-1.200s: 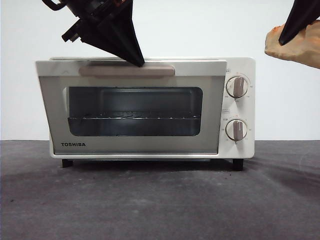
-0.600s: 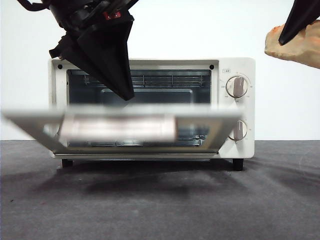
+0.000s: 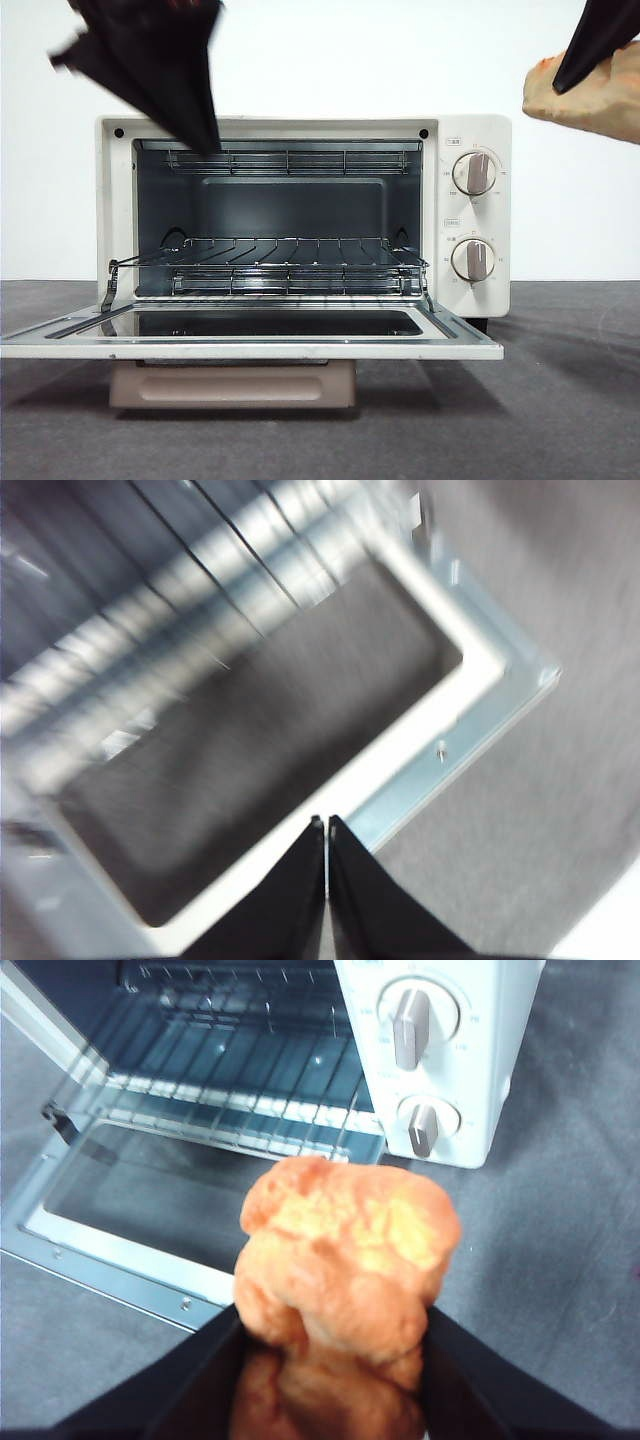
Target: The left arm flap open the oven, the right arm pick bread and place it into oven, the left arm flap close the oven
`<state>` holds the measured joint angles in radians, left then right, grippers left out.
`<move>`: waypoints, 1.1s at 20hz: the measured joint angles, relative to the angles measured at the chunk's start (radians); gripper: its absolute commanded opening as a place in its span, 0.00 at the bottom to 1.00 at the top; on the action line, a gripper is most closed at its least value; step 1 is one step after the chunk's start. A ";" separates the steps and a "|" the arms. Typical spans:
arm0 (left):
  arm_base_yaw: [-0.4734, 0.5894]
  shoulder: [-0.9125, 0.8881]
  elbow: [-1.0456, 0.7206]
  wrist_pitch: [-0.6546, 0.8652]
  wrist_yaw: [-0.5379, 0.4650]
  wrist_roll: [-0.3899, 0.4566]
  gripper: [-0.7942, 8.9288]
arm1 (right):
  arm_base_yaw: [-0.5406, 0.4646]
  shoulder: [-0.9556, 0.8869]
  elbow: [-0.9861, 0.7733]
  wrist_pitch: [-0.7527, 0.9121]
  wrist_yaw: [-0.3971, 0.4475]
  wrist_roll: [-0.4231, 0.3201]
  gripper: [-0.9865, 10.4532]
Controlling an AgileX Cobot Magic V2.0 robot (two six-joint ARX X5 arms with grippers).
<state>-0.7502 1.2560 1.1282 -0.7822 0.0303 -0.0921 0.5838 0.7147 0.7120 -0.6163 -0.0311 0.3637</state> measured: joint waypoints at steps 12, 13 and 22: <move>0.237 -0.577 -0.285 -0.108 0.000 -0.014 0.09 | 0.166 0.314 0.004 0.332 -0.049 0.077 0.28; 0.241 -0.616 -0.303 -0.127 0.000 -0.021 0.09 | 0.175 0.350 0.013 0.357 -0.049 0.086 0.28; 0.242 -0.759 -0.322 -0.233 0.000 -0.029 0.09 | 0.189 0.737 0.309 0.408 0.014 0.109 0.28</move>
<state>-0.5083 0.4969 0.8066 -1.0149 0.0303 -0.1215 0.7727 1.4521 1.0214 -0.2081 -0.0170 0.4732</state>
